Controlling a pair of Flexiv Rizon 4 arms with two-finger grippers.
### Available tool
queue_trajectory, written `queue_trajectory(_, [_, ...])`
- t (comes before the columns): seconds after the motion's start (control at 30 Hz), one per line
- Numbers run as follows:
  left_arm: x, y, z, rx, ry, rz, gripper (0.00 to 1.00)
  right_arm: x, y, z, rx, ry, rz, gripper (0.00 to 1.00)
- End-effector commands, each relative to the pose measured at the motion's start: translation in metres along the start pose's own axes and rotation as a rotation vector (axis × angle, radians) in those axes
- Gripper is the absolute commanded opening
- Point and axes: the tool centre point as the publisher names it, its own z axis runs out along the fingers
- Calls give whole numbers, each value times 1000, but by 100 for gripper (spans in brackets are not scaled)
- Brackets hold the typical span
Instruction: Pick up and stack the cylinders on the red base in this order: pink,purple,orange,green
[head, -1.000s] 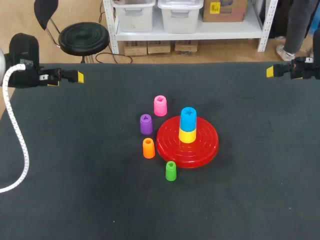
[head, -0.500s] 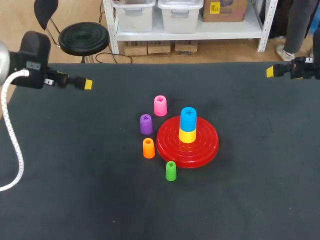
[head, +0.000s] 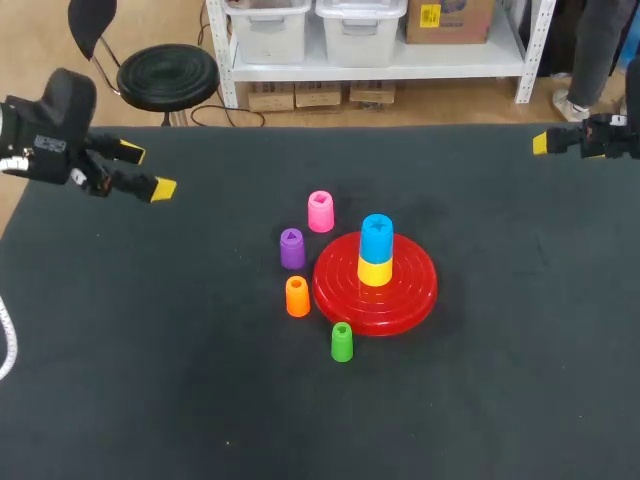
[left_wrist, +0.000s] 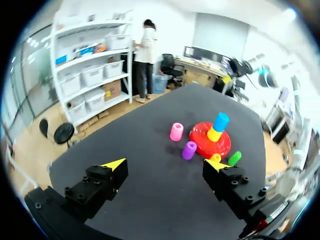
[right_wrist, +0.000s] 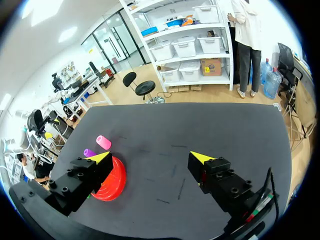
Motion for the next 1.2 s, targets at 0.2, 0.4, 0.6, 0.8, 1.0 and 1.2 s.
queue_trajectory(0.2, [6, -7, -6, 168, -137, 385, 100, 0, 0, 0, 1, 0, 0, 100])
queue_trajectory(0.4, [23, -7, 2, 162, -61, 421, 100, 0, 0, 0, 1, 0, 0, 100])
queue_trajectory(0.6, [31, -15, 7, 227, 23, 526, 100, 0, 0, 0, 1, 0, 0, 100])
queue_trajectory(0.8, [27, 3, -5, 281, -1, 407, 100, 0, 0, 0, 1, 0, 0, 100])
queue_trajectory(1.0, [32, -3, -7, 370, -41, 473, 100, 0, 0, 0, 1, 0, 0, 100])
queue_trajectory(1.2, [33, -5, -2, 408, -3, 521, 100, 0, 0, 0, 1, 0, 0, 100])
